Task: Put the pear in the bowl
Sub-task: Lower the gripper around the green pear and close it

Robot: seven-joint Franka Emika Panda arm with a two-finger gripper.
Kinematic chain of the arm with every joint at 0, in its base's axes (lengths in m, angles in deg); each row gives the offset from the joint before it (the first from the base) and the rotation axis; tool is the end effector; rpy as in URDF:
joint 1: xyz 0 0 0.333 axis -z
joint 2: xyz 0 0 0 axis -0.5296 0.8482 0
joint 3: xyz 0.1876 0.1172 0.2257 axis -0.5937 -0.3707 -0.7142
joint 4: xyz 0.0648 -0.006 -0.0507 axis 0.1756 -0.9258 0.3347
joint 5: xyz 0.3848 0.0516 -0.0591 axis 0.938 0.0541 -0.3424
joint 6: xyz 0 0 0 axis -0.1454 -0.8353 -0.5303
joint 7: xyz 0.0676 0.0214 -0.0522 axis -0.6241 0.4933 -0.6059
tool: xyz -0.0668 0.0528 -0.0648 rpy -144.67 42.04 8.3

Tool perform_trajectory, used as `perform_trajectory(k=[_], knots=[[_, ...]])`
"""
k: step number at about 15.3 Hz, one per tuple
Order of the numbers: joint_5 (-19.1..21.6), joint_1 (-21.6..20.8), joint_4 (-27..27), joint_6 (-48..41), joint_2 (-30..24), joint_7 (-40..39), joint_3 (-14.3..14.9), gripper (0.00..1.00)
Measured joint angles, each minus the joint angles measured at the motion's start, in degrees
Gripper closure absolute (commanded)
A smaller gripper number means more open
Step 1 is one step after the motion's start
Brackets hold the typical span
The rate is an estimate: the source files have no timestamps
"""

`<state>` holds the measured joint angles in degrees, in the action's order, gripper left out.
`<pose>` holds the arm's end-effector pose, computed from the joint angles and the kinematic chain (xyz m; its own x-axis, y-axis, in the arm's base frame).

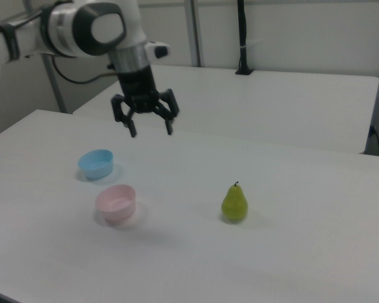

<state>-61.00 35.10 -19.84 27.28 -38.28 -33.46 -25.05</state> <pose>0.5901 -0.0764 0.5703 0.9488 0.3132 -0.0419 0.3158 -0.9438 0.0979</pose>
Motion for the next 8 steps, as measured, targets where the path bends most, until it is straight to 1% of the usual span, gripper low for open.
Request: perform_trajectory(k=[1,2,3,4,5,6,8], knots=[[-1.8,1.0,0.8,0.2,2.0,-0.2,0.0,0.0],[-5.2,2.1,1.5,1.0,4.5,-0.4,0.1,0.0],[-7.0,2.6,1.7,3.1,6.1,-0.4,0.1,0.0],[-8.0,3.4,1.7,6.3,7.8,-0.4,0.1,0.0],[-8.1,4.8,1.7,10.0,10.0,-0.4,0.1,0.0],[-6.1,6.3,1.8,12.9,11.8,-0.4,0.2,0.0],[1.2,8.7,1.8,17.2,14.6,-0.7,1.2,0.0]])
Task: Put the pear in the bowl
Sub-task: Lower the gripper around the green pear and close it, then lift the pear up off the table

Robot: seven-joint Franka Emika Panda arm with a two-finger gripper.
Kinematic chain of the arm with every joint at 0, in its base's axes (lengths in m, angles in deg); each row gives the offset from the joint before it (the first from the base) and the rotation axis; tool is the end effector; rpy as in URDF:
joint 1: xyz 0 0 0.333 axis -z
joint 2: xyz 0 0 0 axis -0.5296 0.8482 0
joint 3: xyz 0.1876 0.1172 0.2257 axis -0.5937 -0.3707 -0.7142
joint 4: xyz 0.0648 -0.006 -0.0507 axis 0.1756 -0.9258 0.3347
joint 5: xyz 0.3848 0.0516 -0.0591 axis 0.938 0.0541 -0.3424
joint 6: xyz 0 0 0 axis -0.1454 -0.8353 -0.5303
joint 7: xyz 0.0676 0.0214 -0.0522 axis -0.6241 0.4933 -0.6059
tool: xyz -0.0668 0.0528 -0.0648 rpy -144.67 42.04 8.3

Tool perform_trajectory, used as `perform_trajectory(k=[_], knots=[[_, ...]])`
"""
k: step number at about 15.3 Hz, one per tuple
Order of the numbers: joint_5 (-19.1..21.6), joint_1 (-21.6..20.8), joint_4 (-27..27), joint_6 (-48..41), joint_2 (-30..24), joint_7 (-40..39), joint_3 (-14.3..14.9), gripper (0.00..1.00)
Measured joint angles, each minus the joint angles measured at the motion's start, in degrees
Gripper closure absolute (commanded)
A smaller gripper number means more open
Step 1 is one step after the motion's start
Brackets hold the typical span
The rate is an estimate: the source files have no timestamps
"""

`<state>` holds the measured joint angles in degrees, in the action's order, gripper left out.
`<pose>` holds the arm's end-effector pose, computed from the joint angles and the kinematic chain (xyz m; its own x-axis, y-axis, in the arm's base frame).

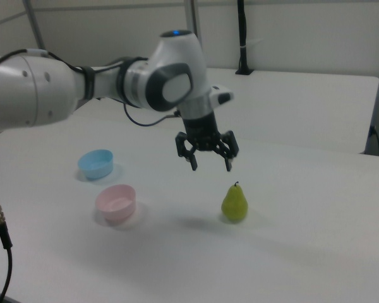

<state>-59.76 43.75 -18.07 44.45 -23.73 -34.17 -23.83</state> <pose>0.6474 -0.1895 0.4514 0.9823 0.1852 0.0269 0.1804 -0.9754 0.1269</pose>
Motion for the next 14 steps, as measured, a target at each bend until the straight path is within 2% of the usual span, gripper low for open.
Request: perform_trajectory(k=[3,7,10,11,13,14], knots=[[3.8,0.9,-1.2,7.4,3.7,-0.1,0.5,0.0],[4.3,0.8,-2.4,12.9,6.7,0.2,0.5,0.0],[4.2,0.9,-2.4,13.3,8.4,0.1,2.0,0.0],[4.1,0.9,-2.6,14.1,8.9,0.1,2.5,0.03],[3.1,0.9,-4.2,16.8,9.7,-0.2,3.1,0.33],[2.8,0.9,-4.8,18.0,10.0,-0.2,3.2,0.55]])
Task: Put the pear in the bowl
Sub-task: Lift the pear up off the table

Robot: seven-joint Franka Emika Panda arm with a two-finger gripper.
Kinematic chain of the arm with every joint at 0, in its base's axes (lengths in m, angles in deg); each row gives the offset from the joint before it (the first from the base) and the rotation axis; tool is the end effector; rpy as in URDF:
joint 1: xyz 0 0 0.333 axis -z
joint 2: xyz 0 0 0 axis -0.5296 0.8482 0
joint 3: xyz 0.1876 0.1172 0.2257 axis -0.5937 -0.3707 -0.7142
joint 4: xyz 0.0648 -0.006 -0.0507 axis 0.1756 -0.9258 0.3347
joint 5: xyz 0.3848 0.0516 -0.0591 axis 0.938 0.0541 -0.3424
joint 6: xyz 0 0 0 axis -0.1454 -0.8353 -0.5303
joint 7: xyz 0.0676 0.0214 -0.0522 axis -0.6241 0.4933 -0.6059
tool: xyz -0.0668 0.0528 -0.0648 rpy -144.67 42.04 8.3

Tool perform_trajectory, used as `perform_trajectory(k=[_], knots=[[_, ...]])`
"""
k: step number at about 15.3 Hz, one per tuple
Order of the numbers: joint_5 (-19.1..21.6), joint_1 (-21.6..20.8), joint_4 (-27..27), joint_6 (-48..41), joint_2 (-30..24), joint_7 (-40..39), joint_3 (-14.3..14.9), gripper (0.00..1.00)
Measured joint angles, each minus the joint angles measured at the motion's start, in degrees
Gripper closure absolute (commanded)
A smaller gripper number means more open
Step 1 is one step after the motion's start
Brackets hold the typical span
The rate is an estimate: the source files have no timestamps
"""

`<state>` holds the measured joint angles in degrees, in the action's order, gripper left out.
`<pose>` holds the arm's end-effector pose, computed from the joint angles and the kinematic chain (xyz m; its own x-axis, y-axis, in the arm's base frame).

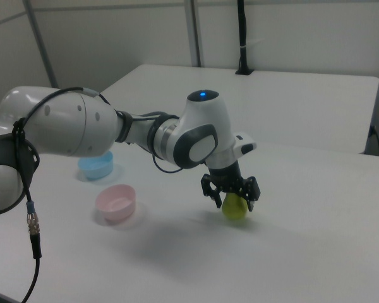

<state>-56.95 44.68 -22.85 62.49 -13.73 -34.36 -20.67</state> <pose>0.6577 -0.2341 0.3244 0.9881 0.1288 0.0842 0.1158 -0.9827 0.1446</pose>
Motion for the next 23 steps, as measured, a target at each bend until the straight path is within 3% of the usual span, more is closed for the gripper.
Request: perform_trajectory(k=[1,3,7,11,18,23], knots=[[0.0,0.0,-0.6,1.0,0.3,0.0,0.0,0.77],[0.0,-0.1,-0.9,2.0,1.0,0.0,0.0,0.87],[0.0,-0.2,-0.4,2.0,-0.4,0.0,0.0,0.87],[0.1,-0.9,0.8,-4.5,-5.4,0.0,-0.4,0.87],[1.2,-7.1,6.2,-23.7,-16.8,1.5,-0.6,0.87],[1.3,-12.3,6.4,-31.2,-22.1,5.6,-0.7,0.87]])
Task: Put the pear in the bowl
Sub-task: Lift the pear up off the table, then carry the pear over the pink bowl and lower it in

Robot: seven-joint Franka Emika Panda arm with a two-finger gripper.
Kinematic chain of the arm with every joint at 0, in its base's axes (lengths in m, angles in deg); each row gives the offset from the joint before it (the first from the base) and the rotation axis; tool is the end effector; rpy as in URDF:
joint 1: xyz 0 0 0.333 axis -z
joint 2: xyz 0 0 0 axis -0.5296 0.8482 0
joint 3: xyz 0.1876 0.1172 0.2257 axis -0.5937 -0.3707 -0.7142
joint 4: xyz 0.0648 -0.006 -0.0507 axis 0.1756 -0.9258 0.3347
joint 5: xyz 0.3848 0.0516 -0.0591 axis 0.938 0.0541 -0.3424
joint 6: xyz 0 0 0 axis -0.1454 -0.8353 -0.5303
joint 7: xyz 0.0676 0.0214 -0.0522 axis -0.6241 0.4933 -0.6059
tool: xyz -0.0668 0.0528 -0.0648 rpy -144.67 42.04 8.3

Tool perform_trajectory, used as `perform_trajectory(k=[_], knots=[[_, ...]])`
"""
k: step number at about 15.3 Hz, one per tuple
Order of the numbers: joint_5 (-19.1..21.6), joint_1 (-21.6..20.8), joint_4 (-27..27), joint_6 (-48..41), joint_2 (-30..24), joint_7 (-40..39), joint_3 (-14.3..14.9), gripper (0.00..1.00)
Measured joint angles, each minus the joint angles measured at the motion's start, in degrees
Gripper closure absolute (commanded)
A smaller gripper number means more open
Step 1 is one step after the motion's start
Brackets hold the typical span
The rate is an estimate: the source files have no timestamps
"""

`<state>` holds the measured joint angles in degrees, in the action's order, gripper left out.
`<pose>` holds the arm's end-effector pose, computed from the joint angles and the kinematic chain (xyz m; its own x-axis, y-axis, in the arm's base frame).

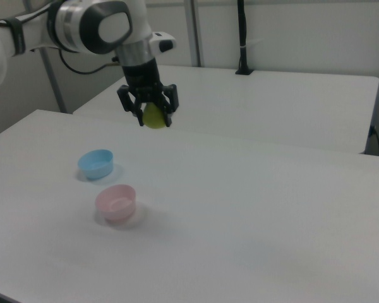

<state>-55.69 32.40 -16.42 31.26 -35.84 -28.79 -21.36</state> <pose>0.6110 -0.0768 0.5798 0.9740 0.2133 0.0759 0.2095 -0.9762 0.0555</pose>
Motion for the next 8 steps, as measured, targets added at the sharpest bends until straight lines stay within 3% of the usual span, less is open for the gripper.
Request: perform_trajectory(k=[8], knots=[[2.0,-5.3,-6.2,-0.4,-5.3,4.4,0.1,0.87]])
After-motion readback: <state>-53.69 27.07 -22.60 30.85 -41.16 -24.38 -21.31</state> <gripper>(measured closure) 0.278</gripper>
